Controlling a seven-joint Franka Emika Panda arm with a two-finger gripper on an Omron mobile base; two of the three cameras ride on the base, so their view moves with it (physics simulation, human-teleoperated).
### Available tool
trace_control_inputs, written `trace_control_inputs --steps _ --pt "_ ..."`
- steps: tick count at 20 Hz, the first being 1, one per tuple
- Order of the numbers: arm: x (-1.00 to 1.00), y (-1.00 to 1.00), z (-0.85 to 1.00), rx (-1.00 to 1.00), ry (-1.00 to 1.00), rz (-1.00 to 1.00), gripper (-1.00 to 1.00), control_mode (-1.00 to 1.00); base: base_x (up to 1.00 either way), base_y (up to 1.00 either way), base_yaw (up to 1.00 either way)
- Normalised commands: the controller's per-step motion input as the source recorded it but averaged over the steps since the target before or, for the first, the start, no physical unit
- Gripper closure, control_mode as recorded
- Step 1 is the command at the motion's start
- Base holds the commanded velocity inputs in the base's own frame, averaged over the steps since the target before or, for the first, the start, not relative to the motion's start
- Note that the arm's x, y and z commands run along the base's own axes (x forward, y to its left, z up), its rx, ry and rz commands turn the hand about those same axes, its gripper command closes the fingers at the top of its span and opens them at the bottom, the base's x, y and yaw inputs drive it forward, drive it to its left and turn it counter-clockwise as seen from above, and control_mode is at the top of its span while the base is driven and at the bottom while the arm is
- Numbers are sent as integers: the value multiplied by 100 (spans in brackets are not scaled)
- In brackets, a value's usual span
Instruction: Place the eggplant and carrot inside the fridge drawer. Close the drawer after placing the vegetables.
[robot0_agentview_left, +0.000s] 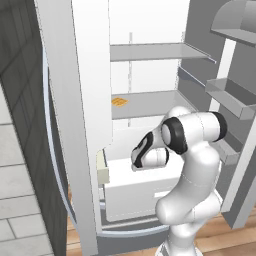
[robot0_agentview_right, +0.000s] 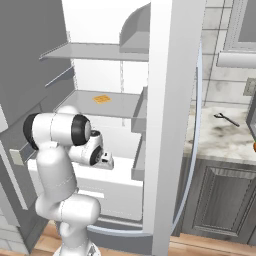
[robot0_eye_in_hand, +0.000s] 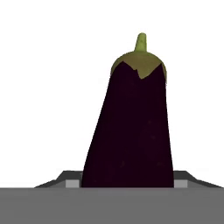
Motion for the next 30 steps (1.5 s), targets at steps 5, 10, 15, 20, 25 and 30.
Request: trace_control_inputs --steps 5,10,15,20,25,30 --pt "0 0 -33 0 2 0 -100 -100 0 0 0" --pt "0 1 -5 0 0 0 -100 -100 0 0 0" --pt "0 1 27 0 0 0 -100 -100 0 0 0" --pt "0 0 59 0 -4 0 -100 -100 0 0 0" --pt "0 0 77 0 -12 0 -100 -100 0 0 0" --pt "-2 0 96 0 -14 0 -100 -100 0 0 0"
